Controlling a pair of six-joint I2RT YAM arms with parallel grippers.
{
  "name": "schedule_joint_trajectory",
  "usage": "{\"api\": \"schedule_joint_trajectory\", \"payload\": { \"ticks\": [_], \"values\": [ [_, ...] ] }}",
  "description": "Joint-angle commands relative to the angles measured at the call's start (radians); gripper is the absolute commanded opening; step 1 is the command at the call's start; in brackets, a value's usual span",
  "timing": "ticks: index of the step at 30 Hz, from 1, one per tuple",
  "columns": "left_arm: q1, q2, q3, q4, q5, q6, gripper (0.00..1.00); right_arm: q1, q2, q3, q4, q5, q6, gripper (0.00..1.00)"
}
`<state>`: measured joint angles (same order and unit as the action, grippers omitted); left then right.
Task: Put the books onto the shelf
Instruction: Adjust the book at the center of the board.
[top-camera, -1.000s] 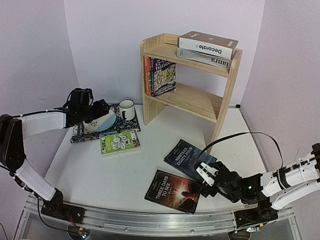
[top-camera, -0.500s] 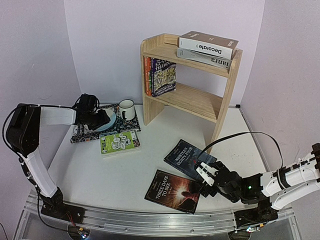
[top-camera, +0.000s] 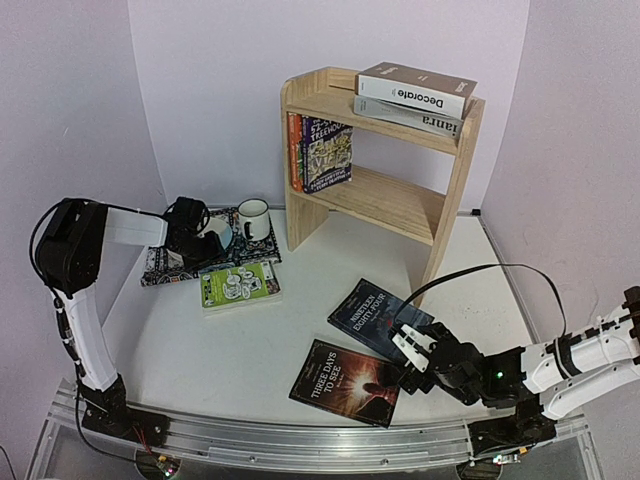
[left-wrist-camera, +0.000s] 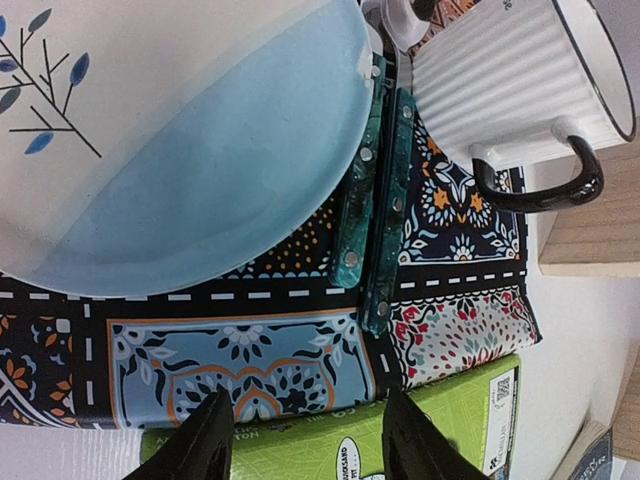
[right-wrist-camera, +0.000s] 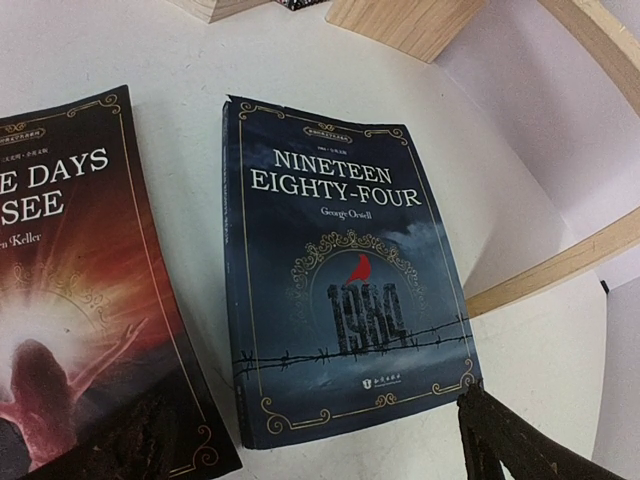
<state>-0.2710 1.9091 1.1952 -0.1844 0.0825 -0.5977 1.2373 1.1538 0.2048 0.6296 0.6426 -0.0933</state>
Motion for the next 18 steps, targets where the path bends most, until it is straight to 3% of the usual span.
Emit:
{"api": "schedule_joint_trajectory", "payload": {
  "ticks": [1,7,14,18],
  "values": [
    [0.001,-0.013,-0.034,-0.003,0.042,0.026,0.52,-0.004,-0.011,0.025,0.013,0.012,0.000,0.98],
    [0.000,-0.025,-0.092,-0.004,0.140,0.037,0.53,-0.004,-0.008,0.027,0.013,0.012,-0.002,0.98],
    [-0.005,-0.105,-0.186,-0.004,0.433,0.047,0.53,-0.004,-0.002,0.029,0.013,0.012,0.000,0.98],
    [-0.055,-0.173,-0.287,-0.004,0.499,0.039,0.53,-0.004,-0.001,0.030,0.013,0.013,-0.001,0.98]
  ]
}}
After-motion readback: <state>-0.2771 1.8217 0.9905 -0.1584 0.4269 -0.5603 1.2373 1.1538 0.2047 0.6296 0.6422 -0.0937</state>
